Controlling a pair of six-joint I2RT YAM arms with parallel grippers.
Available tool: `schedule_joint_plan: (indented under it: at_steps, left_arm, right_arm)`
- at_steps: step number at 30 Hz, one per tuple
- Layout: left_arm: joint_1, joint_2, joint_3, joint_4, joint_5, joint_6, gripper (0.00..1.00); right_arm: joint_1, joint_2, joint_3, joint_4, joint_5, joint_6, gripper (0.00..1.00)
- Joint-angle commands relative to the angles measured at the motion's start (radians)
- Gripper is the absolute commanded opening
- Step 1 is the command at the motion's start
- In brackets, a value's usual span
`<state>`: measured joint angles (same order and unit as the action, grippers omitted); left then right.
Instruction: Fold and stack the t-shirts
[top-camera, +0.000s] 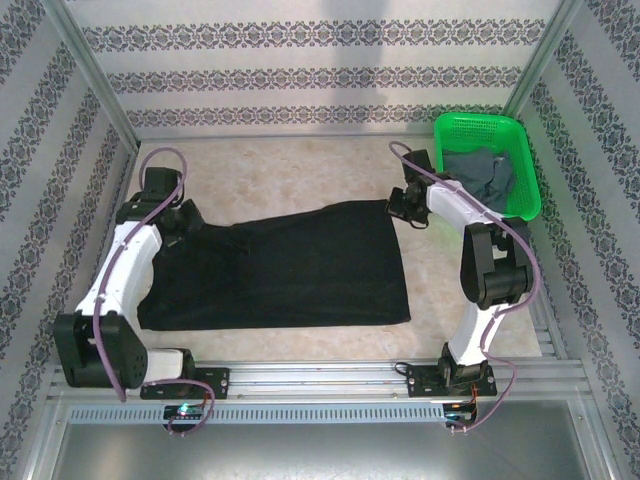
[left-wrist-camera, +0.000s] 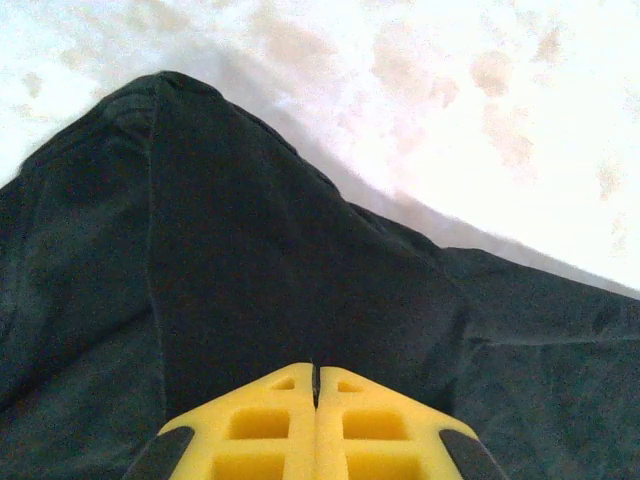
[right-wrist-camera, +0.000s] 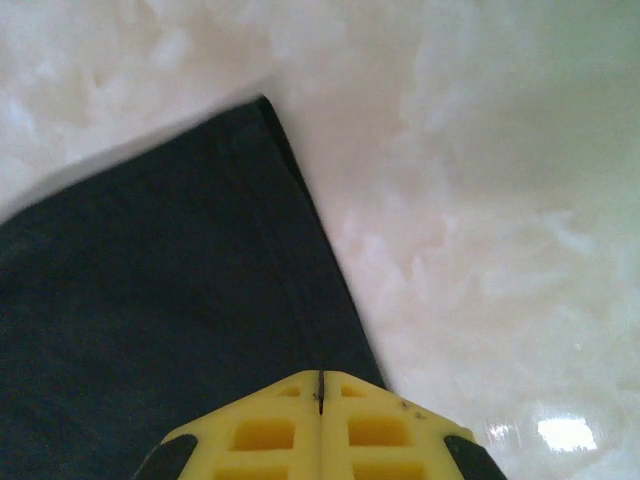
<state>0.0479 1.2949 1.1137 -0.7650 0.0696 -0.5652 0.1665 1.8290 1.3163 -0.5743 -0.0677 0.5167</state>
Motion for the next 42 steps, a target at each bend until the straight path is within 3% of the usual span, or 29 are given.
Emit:
schedule_joint_plan:
  at_steps: [1, 7, 11, 15, 21, 27, 42]
  left_arm:
    - [0.023, -0.076, -0.035, -0.113, -0.044, -0.034, 0.0]
    - [0.041, -0.086, -0.029, -0.088, 0.061, -0.101, 0.0]
    - [0.042, -0.068, -0.026, -0.041, 0.096, -0.158, 0.0]
    - [0.043, -0.038, -0.014, -0.013, 0.122, -0.175, 0.0]
    - [0.047, 0.013, 0.039, 0.004, 0.124, -0.159, 0.0]
    - [0.061, 0.061, 0.082, 0.021, 0.134, -0.135, 0.0]
    - [0.075, 0.128, 0.123, 0.043, 0.16, -0.118, 0.0]
  right_arm:
    - [0.015, -0.069, -0.054, -0.021, 0.026, -0.012, 0.0]
    - [-0.013, -0.003, 0.029, -0.04, -0.041, 0.014, 0.0]
    - [-0.012, 0.11, 0.189, -0.084, -0.076, 0.137, 0.25]
    - [0.003, 0.244, 0.368, -0.189, -0.056, 0.365, 0.35]
    - [0.039, 0.343, 0.471, -0.246, -0.011, 0.656, 0.39]
    - [0.054, 0.404, 0.518, -0.246, 0.026, 0.819, 0.41]
    - [0.047, 0.53, 0.642, -0.292, 0.066, 0.919, 0.4]
